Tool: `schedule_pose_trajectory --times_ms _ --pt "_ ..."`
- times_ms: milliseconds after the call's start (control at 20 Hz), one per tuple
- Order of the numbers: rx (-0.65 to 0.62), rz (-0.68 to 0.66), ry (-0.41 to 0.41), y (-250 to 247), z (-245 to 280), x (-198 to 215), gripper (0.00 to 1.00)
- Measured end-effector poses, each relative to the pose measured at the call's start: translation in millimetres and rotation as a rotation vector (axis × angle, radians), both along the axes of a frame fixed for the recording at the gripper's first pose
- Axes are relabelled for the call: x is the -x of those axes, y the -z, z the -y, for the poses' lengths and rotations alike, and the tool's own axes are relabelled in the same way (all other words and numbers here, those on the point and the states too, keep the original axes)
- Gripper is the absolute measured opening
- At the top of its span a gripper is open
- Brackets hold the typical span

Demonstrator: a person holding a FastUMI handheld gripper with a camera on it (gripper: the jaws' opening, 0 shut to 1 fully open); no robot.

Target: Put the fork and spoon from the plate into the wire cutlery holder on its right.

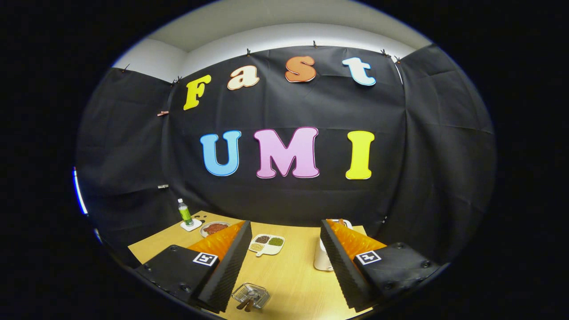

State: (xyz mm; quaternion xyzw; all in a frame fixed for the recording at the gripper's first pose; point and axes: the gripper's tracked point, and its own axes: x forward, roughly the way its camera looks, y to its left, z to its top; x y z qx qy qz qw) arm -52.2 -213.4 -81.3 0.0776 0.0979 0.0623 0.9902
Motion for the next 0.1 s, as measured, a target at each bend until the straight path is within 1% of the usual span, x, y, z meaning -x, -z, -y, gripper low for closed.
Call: schedule_pose_trajectory --times_ms 100 --pt "0.006 -0.009 -0.005 2.6 2.5 0.2 0.96"
